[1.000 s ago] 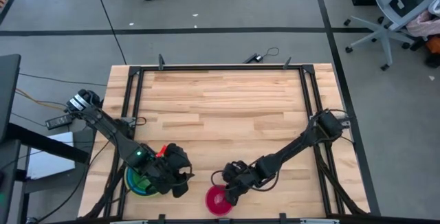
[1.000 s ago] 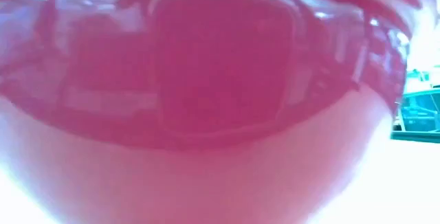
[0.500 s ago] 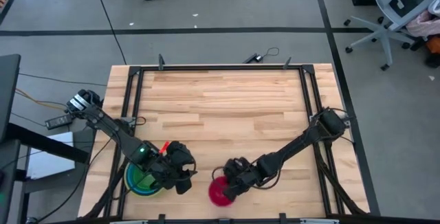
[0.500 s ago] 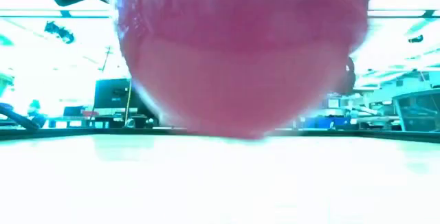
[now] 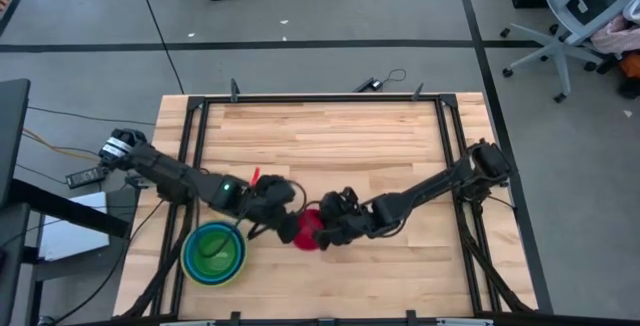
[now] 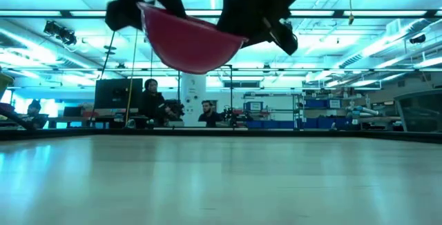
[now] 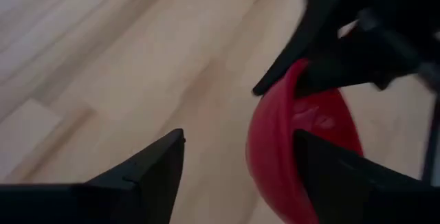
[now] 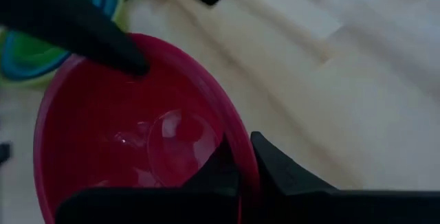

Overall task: Nest bowls inside each other
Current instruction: Stack the pink bowl on top of the light green bowl

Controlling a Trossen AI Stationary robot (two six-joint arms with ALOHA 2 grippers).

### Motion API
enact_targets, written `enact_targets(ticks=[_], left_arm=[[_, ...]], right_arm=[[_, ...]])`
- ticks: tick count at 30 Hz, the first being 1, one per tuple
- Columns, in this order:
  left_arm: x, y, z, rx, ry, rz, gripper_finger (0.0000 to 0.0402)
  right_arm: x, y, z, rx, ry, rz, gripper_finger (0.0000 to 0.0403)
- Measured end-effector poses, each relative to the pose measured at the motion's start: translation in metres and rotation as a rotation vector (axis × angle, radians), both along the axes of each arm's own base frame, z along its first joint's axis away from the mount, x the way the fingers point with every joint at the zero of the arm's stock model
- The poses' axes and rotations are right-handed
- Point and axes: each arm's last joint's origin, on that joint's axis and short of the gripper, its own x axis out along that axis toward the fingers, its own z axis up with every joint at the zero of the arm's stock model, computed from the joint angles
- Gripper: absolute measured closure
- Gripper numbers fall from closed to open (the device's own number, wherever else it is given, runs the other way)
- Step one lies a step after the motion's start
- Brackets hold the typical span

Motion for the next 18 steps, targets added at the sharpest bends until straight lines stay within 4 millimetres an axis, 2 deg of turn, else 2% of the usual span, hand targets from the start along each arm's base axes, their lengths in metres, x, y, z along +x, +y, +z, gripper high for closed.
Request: enact_targets(ticks=[4, 9, 14, 18], left_arm=[[0.003, 0.019, -0.003, -0.035, 0.062, 0.021, 0.013], [0.007, 0.035, -0.003, -0.015, 0.078, 0.027, 0.0159], [0.011, 0.049, 0.002, 0.009, 0.076, 0.031, 0.0215], [0.014, 0.056, 0.012, 0.043, 0.076, 0.013, 0.0281]], right_arm=[[0.002, -0.012, 0.004, -0.064, -0.006, -0.031, 0.0383], [0.005, -0.023, 0.01, -0.115, 0.006, -0.051, 0.0382], [0.009, -0.025, 0.02, -0.215, 0.0, -0.063, 0.0382], [0.015, -0.031, 0.032, -0.286, 0.007, -0.047, 0.0372]])
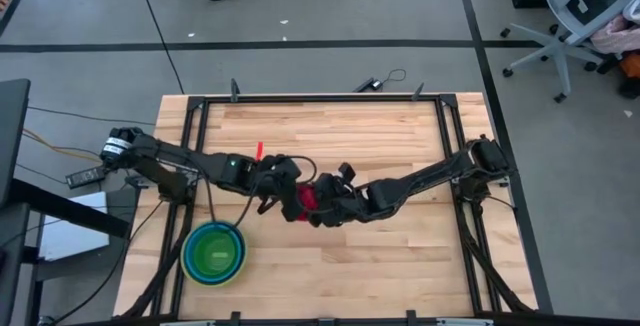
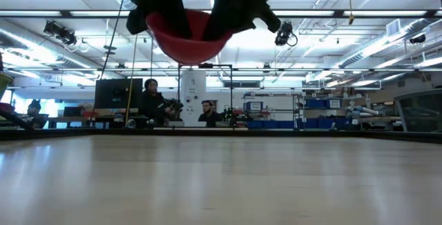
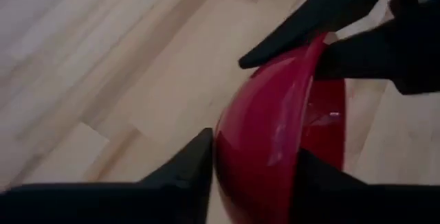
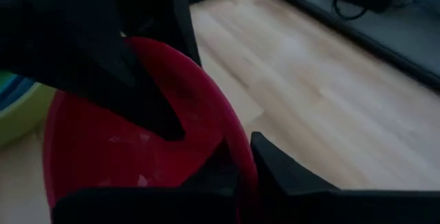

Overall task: Nest bowls inside each other
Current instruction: Stack the pink bowl on top of the light green bowl

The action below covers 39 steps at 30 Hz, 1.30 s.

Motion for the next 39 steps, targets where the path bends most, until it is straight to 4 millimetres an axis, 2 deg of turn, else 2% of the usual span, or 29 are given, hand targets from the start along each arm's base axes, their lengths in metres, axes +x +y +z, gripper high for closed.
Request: enact_targets(ticks=[5, 11, 14, 16, 19, 23, 27, 33, 39], left_arm=[[-0.006, 0.013, 0.013, 0.078, 0.125, -0.005, 0.0382], [-0.033, 0.02, 0.007, 0.062, 0.395, -0.027, 0.0385], [-0.053, 0.006, 0.003, -0.003, 0.503, -0.118, 0.0385], [-0.068, -0.009, 0.005, -0.05, 0.485, -0.194, 0.0385], [-0.102, -0.032, 0.002, -0.138, 0.458, -0.244, 0.0385], [-0.148, -0.052, -0.001, -0.277, 0.376, -0.199, 0.0385], [-0.178, -0.063, -0.017, -0.393, 0.317, -0.132, 0.0384], [-0.194, -0.085, -0.061, -0.5, 0.33, -0.106, 0.0351], [-0.202, -0.088, -0.072, -0.484, 0.392, -0.038, 0.0278]], right_arm=[[0.008, -0.02, 0.028, 0.145, -0.033, -0.036, 0.0311], [0.014, -0.044, 0.079, 0.223, -0.012, 0.098, 0.0219], [0.009, -0.052, 0.107, 0.196, -0.023, 0.128, 0.0184], [0.003, -0.056, 0.117, 0.177, -0.019, 0.108, 0.0169], [-0.004, -0.064, 0.116, 0.165, 0.034, 0.072, 0.0159], [-0.007, -0.07, 0.106, 0.179, 0.097, 0.03, 0.0158], [-0.005, -0.069, 0.095, 0.216, 0.092, 0.029, 0.016], [-0.006, -0.068, 0.086, 0.26, 0.106, 0.015, 0.016], [-0.007, -0.059, 0.085, 0.283, 0.11, 0.03, 0.016]])
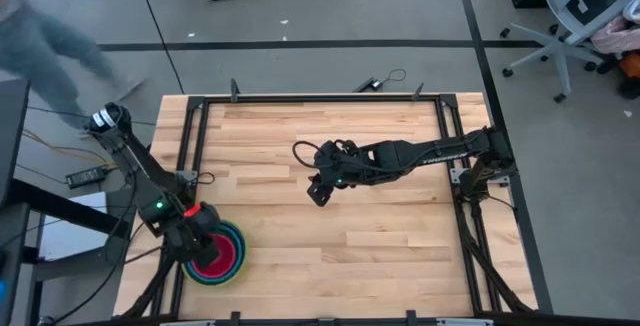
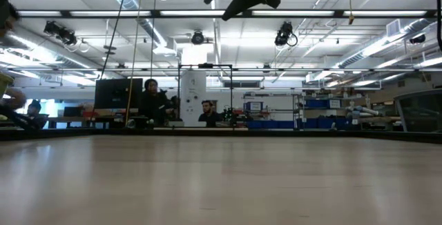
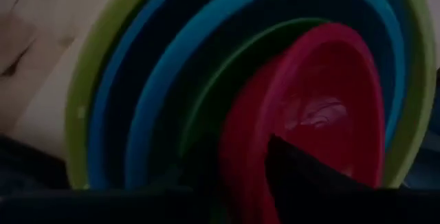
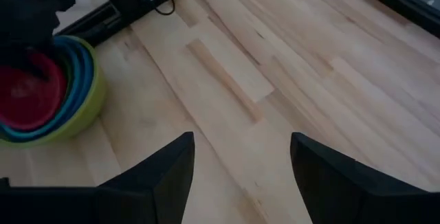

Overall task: Nest bowls inside each other
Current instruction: Stack the pink bowl on top of the light green bowl, then return to Home Position

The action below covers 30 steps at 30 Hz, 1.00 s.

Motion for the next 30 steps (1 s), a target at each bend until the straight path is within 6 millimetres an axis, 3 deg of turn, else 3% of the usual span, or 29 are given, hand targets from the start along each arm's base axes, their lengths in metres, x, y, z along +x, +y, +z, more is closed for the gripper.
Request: enact_targets(ticks=[5, 10, 16, 23, 26, 30], left_arm=[[-0.004, 0.002, -0.001, -0.014, 0.087, -0.007, 0.0215], [-0.004, 0.001, 0.006, -0.07, 0.124, 0.03, 0.0182], [-0.003, 0.0, 0.037, -0.08, 0.086, 0.062, 0.018], [-0.01, 0.014, 0.075, 0.041, 0.096, 0.143, 0.0189], [-0.01, 0.021, 0.099, 0.095, -0.013, 0.19, 0.0195], [0.004, 0.025, 0.125, 0.199, -0.372, 0.239, 0.0204]], right_arm=[[-0.001, 0.002, -0.001, 0.034, 0.013, 0.0, 0.016], [-0.003, 0.002, -0.003, 0.046, 0.04, 0.007, 0.016], [-0.005, 0.002, -0.004, 0.07, 0.059, 0.015, 0.016], [-0.006, 0.002, -0.002, 0.067, 0.055, 0.023, 0.016], [-0.011, 0.003, 0.008, 0.068, 0.022, 0.034, 0.016], [-0.023, 0.003, 0.034, 0.059, -0.08, 0.126, 0.016]])
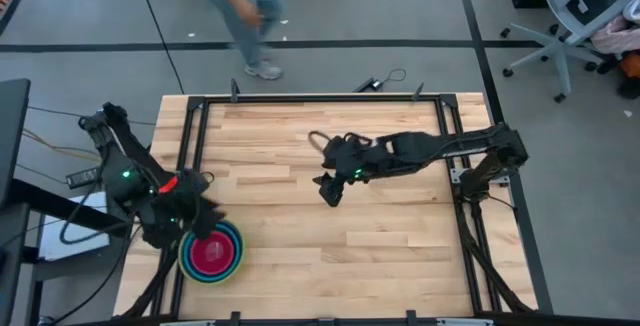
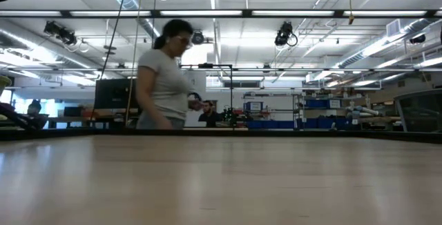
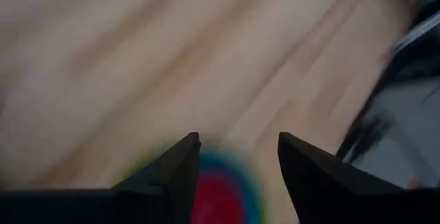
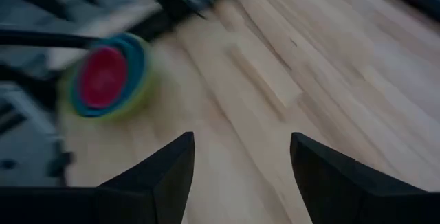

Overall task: Nest bowls inside each other
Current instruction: Return to Home Position

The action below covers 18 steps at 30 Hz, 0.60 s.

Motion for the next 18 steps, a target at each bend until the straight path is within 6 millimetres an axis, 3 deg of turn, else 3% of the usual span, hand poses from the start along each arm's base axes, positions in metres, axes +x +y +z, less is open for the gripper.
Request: enact_targets(ticks=[3, 7, 10, 13, 18], left_arm=[[0.02, 0.001, 0.006, 0.179, -0.233, -0.005, 0.0207], [0.058, 0.011, 0.001, 0.312, -0.347, 0.03, 0.0208], [0.089, 0.019, -0.008, 0.363, -0.463, -0.024, 0.0211], [0.114, 0.032, -0.009, 0.374, -0.686, -0.116, 0.0226], [0.125, 0.061, -0.016, 0.416, -0.714, -0.199, 0.0262]], right_arm=[[-0.012, -0.001, 0.023, -0.036, -0.101, 0.056, 0.0164], [-0.03, -0.005, 0.042, -0.073, -0.167, 0.077, 0.0186], [-0.043, -0.009, 0.033, -0.077, -0.181, 0.089, 0.0212], [-0.055, -0.012, 0.013, -0.019, -0.259, 0.123, 0.0238], [-0.085, -0.013, -0.013, 0.078, -0.519, 0.234, 0.0282]])
